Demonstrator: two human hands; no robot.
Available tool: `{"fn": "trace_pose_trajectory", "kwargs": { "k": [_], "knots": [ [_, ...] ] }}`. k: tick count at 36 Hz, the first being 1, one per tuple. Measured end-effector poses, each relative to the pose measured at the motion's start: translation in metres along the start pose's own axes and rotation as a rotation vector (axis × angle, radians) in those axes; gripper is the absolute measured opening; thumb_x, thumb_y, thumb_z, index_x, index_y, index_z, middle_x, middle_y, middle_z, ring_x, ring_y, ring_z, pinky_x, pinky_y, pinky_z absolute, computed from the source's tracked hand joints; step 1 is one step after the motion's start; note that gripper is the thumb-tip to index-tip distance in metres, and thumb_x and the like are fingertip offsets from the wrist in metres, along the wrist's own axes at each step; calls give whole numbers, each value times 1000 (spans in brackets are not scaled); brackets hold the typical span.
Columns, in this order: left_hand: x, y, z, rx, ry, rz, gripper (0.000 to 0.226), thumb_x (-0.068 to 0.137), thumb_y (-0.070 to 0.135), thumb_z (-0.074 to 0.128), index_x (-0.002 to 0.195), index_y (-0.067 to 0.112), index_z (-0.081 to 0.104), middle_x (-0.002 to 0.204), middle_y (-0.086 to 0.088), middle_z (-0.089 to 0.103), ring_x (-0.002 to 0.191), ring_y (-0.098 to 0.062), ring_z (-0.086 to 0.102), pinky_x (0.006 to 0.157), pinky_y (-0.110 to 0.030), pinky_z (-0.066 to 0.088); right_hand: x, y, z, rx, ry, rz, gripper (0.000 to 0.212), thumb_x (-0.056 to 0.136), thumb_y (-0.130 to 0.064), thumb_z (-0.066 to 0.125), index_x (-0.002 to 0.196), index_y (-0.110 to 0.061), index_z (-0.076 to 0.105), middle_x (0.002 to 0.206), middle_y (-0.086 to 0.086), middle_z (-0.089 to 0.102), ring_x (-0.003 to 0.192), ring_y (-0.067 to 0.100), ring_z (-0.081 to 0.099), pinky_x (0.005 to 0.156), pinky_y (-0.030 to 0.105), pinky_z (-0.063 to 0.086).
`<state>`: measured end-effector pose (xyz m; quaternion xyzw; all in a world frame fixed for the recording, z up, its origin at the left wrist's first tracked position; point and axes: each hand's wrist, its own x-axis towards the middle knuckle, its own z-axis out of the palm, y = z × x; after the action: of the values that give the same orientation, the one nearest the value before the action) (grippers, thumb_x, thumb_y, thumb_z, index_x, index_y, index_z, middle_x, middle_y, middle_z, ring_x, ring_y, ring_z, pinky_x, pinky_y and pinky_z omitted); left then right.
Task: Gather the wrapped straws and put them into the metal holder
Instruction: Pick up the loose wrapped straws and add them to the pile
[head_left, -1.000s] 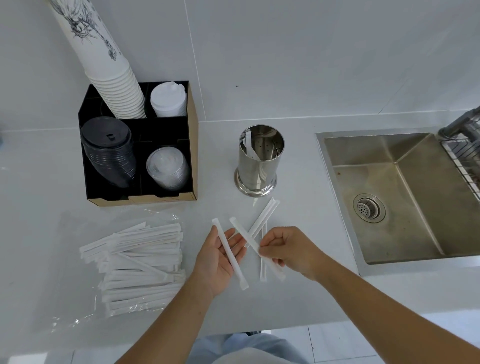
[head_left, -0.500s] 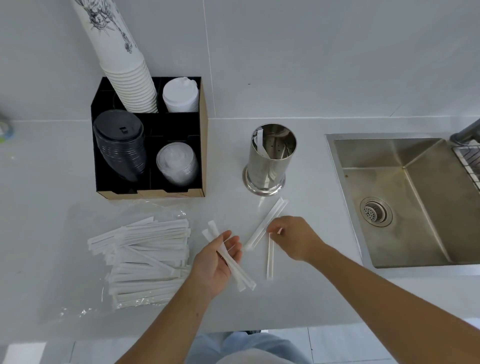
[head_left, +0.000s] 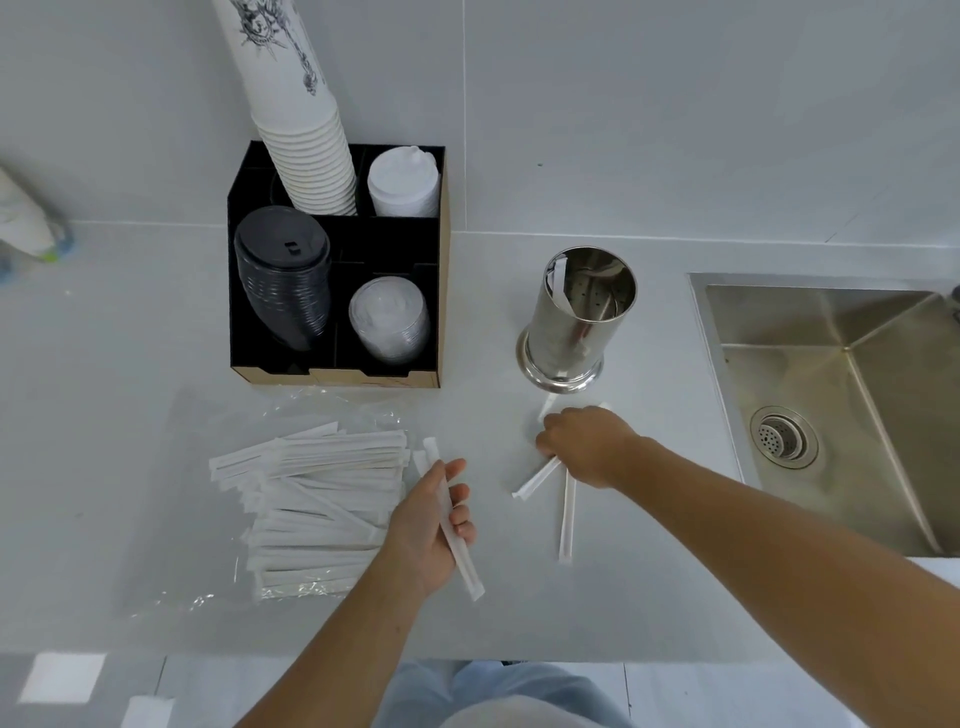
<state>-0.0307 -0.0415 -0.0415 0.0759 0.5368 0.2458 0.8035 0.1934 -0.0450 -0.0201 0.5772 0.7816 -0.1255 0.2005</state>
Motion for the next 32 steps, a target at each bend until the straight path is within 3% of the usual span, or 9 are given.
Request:
{"fn": "trace_pose_trajectory", "kwargs": {
  "k": [4,8,13,15,18,24,29,32],
  "knots": [
    [2,2,-2,-7,-14,11,38,96,47,49,105,15,67,64,-2,55,45,-11,43,43,-23,36,0,4,-2,-37,-22,-30,21,91,-5,49,105,-15,61,105,4,62,99,26,60,78,35,46],
    [4,5,-2,-22,-40,14,46,95,54,46,108,15,66,64,-3,57,45,-12,44,43,-23,37,-4,8,-7,82,80,-1,16,96,-14,47,97,-14,63,100,2,62,96,23,58,79,35,48],
    [6,5,0,-45,-82,16,55,92,61,43,108,14,66,66,-5,58,47,-13,47,46,-26,39,-18,-2,-24,772,207,222,12,90,-19,64,79,-19,61,76,-5,64,71,13,59,67,25,48],
    [7,5,3,-42,-90,16,57,91,63,43,107,14,66,67,-5,60,50,-14,49,47,-27,41,-21,-12,-33,1077,186,302,10,86,-18,70,77,-16,65,65,-9,64,58,5,58,56,15,45],
    [9,3,5,-33,-86,9,62,88,67,44,107,14,69,73,-7,67,58,-17,58,52,-30,49,-21,-31,-40,1345,120,352,9,84,-16,71,77,-11,68,56,-2,65,51,8,58,51,18,48],
    [11,-2,12,-63,-188,-7,72,87,74,37,110,13,67,92,-13,74,82,-28,72,78,-41,53,-17,-59,-42,1389,51,345,6,86,-10,68,88,-9,74,71,8,72,61,15,65,61,24,58],
    [11,-2,14,-73,-103,-25,63,86,71,44,106,15,67,81,-9,72,66,-21,68,67,-34,51,-15,-53,-39,1350,60,356,8,89,-11,65,92,-13,71,71,2,70,61,14,64,62,24,58],
    [12,-2,13,-77,-86,-36,57,86,67,49,104,16,67,73,-6,66,57,-18,57,57,-30,46,-14,-37,-30,1208,147,375,10,90,-12,63,91,-20,70,71,-4,65,60,9,60,60,16,51]
  ]
}}
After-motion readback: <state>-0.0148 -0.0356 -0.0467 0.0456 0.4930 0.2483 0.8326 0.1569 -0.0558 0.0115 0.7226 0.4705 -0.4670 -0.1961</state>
